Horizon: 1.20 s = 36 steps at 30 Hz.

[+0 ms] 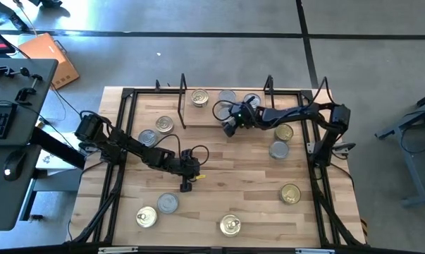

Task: Stack canned seafood by type on shelf
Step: Put the green tuna can on the shelf aligned with the other green tuna can

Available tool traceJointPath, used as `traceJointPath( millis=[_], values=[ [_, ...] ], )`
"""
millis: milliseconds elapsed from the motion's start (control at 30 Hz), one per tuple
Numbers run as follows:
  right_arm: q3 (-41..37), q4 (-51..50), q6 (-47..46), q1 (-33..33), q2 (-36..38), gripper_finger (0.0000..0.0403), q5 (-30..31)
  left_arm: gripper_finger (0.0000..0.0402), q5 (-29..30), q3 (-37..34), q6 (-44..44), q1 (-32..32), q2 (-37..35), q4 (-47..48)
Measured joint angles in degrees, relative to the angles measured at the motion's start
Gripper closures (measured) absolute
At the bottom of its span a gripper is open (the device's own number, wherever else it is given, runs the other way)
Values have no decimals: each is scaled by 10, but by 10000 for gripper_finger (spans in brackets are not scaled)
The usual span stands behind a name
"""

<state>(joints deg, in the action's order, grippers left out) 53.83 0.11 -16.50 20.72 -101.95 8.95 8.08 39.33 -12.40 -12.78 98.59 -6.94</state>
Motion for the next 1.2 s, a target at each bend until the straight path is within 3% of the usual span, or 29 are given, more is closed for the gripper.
traceJointPath(
  millis=[100, 467, 1200],
  values=[
    [23, -41, -10, 8, 0, 17, -32, 401, 0, 0, 0, 0, 0, 0],
    [98, -189, 15, 10, -4, 15, -39, 402, 0, 0, 0, 0, 0, -1],
    [102, -203, 56, 21, -4, 15, -64, 401, 0, 0, 0, 0, 0, -1]
  ],
)
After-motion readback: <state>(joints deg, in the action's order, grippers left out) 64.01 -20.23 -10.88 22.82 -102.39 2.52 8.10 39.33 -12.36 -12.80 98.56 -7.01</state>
